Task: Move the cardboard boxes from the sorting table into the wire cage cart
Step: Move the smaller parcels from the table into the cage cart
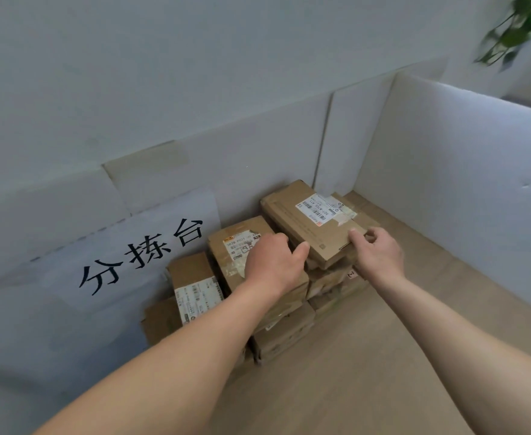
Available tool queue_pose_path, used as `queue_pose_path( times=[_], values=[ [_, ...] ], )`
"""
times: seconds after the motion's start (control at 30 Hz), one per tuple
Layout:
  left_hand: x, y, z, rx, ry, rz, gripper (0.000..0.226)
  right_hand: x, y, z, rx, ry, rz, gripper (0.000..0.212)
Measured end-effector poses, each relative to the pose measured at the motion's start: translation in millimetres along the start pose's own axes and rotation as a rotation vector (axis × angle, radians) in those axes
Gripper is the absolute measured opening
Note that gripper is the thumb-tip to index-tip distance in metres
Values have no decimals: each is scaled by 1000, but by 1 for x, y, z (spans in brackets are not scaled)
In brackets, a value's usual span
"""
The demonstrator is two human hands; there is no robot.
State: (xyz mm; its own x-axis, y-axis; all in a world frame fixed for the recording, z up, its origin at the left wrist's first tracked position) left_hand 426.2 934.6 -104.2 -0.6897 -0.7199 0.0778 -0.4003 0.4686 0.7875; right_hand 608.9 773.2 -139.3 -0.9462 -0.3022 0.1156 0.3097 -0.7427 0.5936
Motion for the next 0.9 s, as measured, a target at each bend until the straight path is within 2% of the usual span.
queue_pose_path(
  times=[0.17, 0.4, 0.53, 0.7, 0.8, 0.9],
  values=[
    [-6, -8, -8, 46, 5, 30, 40, -6, -10, -4, -224, -65, 65, 30],
    [-5, -10, -9, 169, 65, 46, 37, -3, -15, -13, -505, -150, 99, 9],
    [0, -9, -7, 310, 97, 33, 31, 10, -18, -10, -705, -166, 131, 6],
    [10, -6, -5, 555, 148, 23, 31, 28, -28, 0, -838, -167, 172, 4],
    [12, -2, -2, 656, 163, 8, 35, 34, -34, 9, -847, -142, 192, 3],
    [12, 7, 5, 718, 160, -16, 35, 30, -34, 11, -738, -106, 164, 6]
  ],
)
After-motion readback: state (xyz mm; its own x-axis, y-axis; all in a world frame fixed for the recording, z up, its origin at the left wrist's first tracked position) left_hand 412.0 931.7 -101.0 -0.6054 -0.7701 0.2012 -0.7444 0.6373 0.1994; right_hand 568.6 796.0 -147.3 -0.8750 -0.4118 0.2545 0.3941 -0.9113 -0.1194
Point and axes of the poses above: each hand's wrist, its own x-axis away from the middle knuckle, its own y-axis out of the back of the hand, z = x × y, the point moved 9 cm from there along -x, towards the middle knuckle, and after that the axes turned 2 degrees about z, right-handed, at the moved point
